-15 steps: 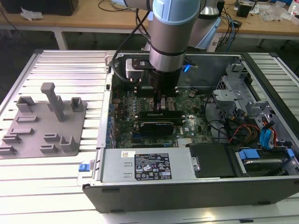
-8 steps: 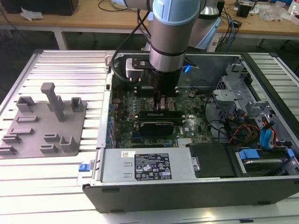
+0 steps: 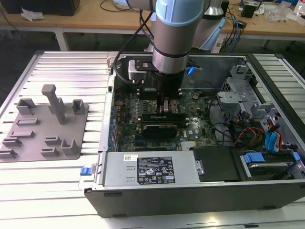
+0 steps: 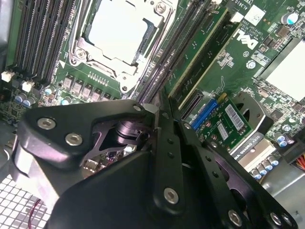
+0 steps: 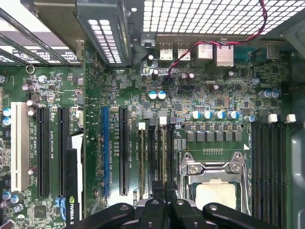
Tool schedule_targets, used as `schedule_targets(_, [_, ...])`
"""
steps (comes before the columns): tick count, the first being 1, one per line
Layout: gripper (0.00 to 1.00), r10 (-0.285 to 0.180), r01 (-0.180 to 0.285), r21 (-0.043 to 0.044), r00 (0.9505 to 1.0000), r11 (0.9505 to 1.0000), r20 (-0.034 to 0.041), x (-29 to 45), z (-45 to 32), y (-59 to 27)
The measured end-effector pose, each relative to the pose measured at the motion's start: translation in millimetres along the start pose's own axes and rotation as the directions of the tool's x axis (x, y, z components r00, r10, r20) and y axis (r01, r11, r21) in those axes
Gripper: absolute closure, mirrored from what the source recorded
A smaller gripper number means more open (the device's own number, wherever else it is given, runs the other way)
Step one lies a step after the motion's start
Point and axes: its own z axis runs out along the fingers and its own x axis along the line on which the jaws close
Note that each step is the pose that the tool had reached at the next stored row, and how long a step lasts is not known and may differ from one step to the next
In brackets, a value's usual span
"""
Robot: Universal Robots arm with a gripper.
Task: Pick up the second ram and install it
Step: 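Insert the second ram into the second slot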
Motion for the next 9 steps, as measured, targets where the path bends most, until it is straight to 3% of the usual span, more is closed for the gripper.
schedule_targets(9, [0.91,0.000,0.000,0.0000,1.0000,1.0000,-0.0001,-0.1,2.0,1.0])
